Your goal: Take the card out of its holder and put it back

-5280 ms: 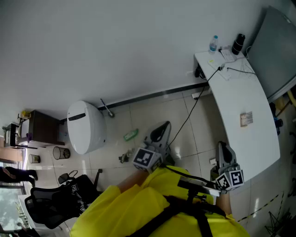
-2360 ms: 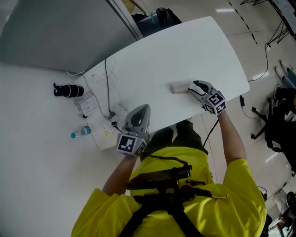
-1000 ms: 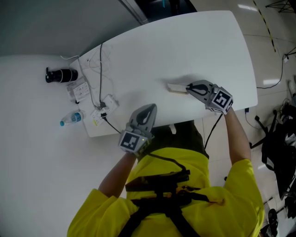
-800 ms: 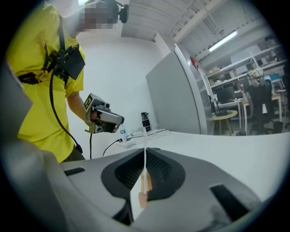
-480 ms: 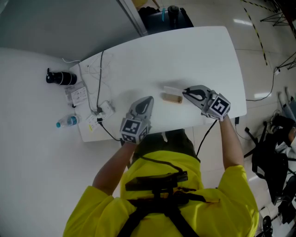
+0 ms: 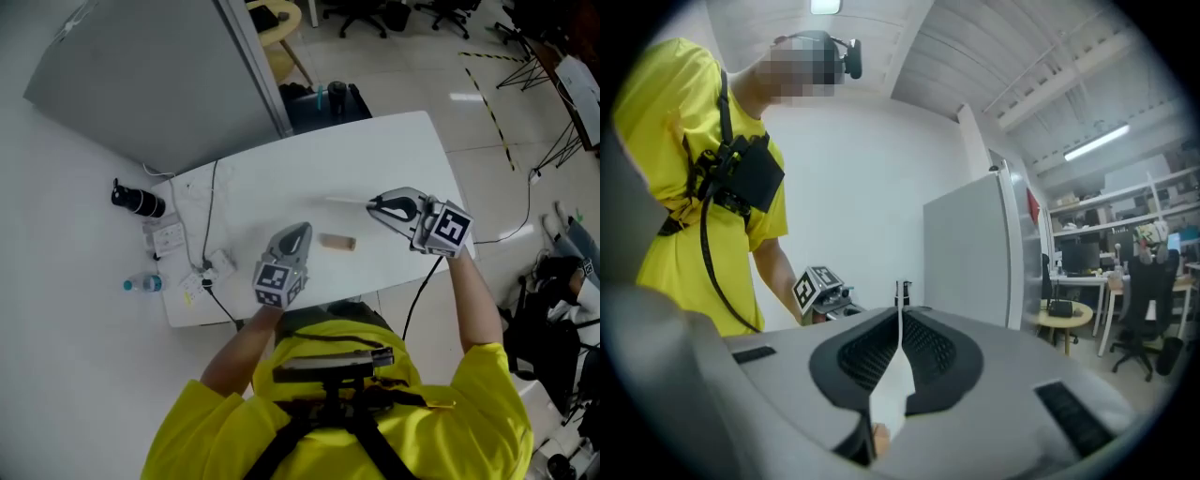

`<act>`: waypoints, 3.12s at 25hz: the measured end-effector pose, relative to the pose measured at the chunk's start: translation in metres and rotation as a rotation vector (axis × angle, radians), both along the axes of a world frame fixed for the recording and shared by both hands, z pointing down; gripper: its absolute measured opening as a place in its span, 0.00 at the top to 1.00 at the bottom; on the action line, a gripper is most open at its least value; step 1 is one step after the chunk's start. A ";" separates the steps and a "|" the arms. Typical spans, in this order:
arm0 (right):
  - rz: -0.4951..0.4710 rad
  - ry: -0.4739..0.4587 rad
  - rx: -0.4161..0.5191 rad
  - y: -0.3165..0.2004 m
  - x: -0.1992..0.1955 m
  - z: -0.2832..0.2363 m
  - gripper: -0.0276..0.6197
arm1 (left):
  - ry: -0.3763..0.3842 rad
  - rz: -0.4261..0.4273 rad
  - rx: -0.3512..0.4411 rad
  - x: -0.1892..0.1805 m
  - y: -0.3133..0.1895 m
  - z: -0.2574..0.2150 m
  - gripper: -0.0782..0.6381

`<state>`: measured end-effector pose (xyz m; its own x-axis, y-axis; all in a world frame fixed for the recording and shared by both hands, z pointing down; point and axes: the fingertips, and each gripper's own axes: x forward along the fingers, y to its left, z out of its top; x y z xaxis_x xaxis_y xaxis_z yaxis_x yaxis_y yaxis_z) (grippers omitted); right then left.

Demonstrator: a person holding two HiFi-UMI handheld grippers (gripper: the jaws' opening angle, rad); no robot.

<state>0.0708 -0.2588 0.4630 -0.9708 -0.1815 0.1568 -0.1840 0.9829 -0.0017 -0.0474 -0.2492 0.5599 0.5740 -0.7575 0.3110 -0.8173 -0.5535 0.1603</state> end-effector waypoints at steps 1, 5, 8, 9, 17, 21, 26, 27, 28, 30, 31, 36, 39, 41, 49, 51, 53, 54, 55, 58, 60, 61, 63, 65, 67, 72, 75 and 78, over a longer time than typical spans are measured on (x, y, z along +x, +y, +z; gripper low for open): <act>-0.009 -0.009 0.006 0.001 -0.001 -0.011 0.93 | 0.000 0.008 0.011 0.001 0.000 -0.001 0.89; -0.046 -0.026 0.023 0.006 -0.004 -0.042 0.93 | 0.015 0.023 0.024 0.002 0.006 0.001 0.89; -0.046 -0.014 0.037 0.006 -0.003 -0.049 0.93 | -0.004 0.031 0.022 0.001 0.009 0.007 0.89; -0.046 -0.013 0.036 0.007 -0.004 -0.049 0.93 | -0.010 0.035 0.020 0.001 0.009 0.009 0.89; -0.040 -0.031 0.002 0.007 -0.006 -0.042 0.93 | 0.017 0.014 0.016 0.000 0.003 0.011 0.89; -0.037 -0.034 -0.013 0.007 -0.007 -0.040 0.93 | 0.019 0.009 0.012 -0.001 0.003 0.011 0.89; -0.025 -0.027 -0.077 0.006 -0.008 -0.008 0.93 | -0.002 -0.017 -0.011 -0.013 0.005 0.024 0.89; -0.027 -0.024 -0.101 0.007 -0.010 0.004 0.93 | -0.003 -0.019 -0.012 -0.015 0.005 0.026 0.89; -0.030 -0.016 -0.125 0.007 -0.012 0.018 0.93 | -0.002 -0.019 -0.013 -0.016 0.004 0.029 0.89; -0.035 0.004 -0.167 0.009 -0.016 0.048 0.93 | -0.007 -0.020 -0.027 -0.020 0.005 0.037 0.89; -0.037 0.012 -0.188 0.010 -0.017 0.063 0.93 | -0.010 -0.022 -0.038 -0.021 0.005 0.042 0.89; -0.005 0.031 -0.283 0.010 -0.023 0.134 0.93 | -0.015 -0.015 -0.080 -0.018 0.005 0.059 0.89; 0.018 0.044 -0.319 0.011 -0.024 0.162 0.93 | -0.028 0.004 -0.103 -0.014 0.009 0.066 0.89; 0.020 0.043 -0.324 0.011 -0.025 0.171 0.93 | -0.032 0.009 -0.110 -0.013 0.010 0.069 0.89; 0.024 0.066 -0.326 0.008 -0.021 0.186 0.93 | -0.048 0.010 -0.123 -0.015 0.011 0.074 0.89; 0.021 0.070 -0.325 0.009 -0.021 0.189 0.93 | -0.049 0.003 -0.122 -0.016 0.012 0.075 0.89; 0.027 0.065 -0.324 0.009 -0.020 0.191 0.93 | -0.053 -0.001 -0.128 -0.016 0.013 0.076 0.89; 0.028 0.057 -0.326 0.009 -0.020 0.192 0.93 | -0.055 0.000 -0.132 -0.016 0.015 0.078 0.89; 0.028 0.048 -0.328 0.009 -0.020 0.192 0.93 | -0.057 0.001 -0.137 -0.016 0.016 0.079 0.89; 0.048 0.026 -0.334 0.008 -0.020 0.194 0.93 | -0.064 0.005 -0.149 -0.016 0.019 0.082 0.89; 0.047 0.017 -0.326 0.008 -0.021 0.193 0.93 | -0.069 0.005 -0.151 -0.017 0.019 0.084 0.89; 0.044 0.013 -0.321 0.009 -0.022 0.193 0.93 | -0.070 0.003 -0.153 -0.016 0.019 0.084 0.89; 0.044 0.003 -0.316 0.010 -0.023 0.193 0.93 | -0.070 0.003 -0.159 -0.015 0.020 0.084 0.89; 0.049 -0.008 -0.316 0.010 -0.022 0.193 0.93 | -0.073 0.005 -0.164 -0.013 0.020 0.085 0.89; 0.051 -0.018 -0.313 0.008 -0.022 0.193 0.92 | -0.078 0.004 -0.170 -0.013 0.021 0.088 0.89; 0.060 -0.043 -0.307 0.009 -0.022 0.192 0.92 | -0.071 0.005 -0.163 -0.006 0.018 0.086 0.89; 0.063 -0.042 -0.301 0.011 -0.022 0.194 0.93 | -0.068 0.004 -0.163 -0.002 0.017 0.085 0.89; 0.054 -0.019 -0.306 0.012 -0.022 0.203 0.93 | -0.071 0.004 -0.168 -0.002 0.018 0.089 0.89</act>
<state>0.0485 -0.2468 0.6661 -0.9643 -0.1800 0.1941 -0.2330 0.9250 -0.3002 -0.0492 -0.2316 0.6488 0.5489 -0.6895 0.4725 -0.8278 -0.5270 0.1926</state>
